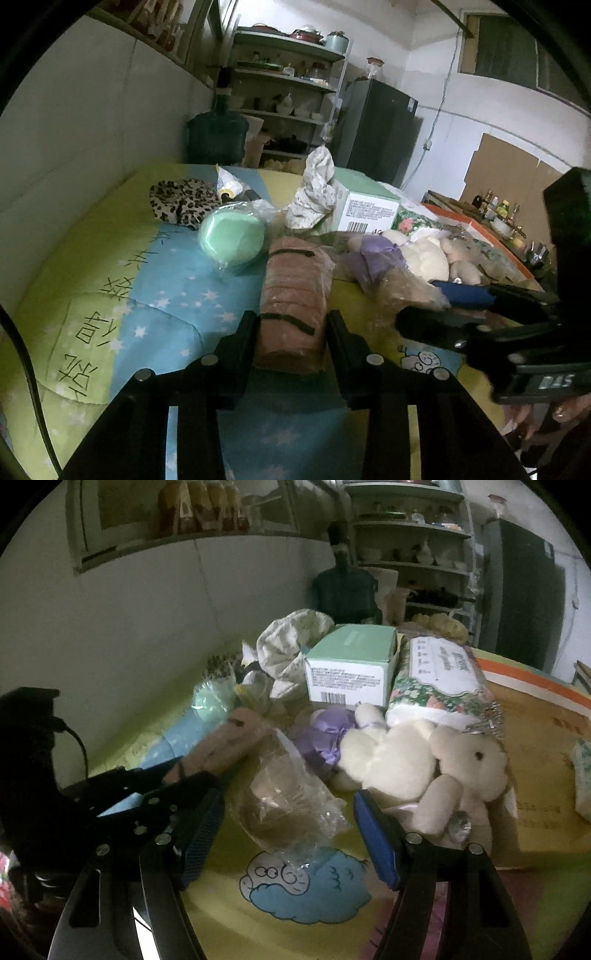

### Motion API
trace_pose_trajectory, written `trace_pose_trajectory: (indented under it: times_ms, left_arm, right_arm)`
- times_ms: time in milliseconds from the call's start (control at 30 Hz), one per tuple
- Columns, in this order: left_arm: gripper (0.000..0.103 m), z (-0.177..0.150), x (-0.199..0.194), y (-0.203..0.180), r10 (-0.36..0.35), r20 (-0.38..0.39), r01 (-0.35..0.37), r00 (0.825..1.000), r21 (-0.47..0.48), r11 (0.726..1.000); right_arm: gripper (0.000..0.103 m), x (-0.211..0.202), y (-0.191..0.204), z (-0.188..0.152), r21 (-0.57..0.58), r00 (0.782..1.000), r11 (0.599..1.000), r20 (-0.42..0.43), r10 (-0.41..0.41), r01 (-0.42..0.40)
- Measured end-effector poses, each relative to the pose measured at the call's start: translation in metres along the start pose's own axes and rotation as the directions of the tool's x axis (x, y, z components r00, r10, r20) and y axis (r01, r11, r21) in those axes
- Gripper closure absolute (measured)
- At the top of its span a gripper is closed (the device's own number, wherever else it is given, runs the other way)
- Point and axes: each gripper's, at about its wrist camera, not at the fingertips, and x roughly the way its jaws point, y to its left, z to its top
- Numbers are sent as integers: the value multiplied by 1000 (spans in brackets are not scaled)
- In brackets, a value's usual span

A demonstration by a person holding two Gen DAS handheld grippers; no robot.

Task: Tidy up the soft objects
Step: 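Grasp the pink rolled towel with the left tool while the right tool grasps the clear bag with brown item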

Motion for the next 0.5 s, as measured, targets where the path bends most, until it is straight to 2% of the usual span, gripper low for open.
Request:
trace_pose_trajectory:
  times_ms: [267, 300, 500]
  left_arm:
    - [65, -3, -8, 9, 4, 17, -4, 1000, -12, 1000]
    - [65, -3, -9, 10, 3, 20, -3, 1000, -13, 1000]
    - [65, -5, -15, 9, -18, 35, 18, 999, -14, 1000]
  right_arm:
    - [30, 15, 6, 1, -27, 999, 999, -35, -22, 21]
    - [34, 16, 8, 2, -33, 999, 999, -38, -24, 23]
    - [42, 15, 15, 1, -71, 999, 996, -25, -48, 46]
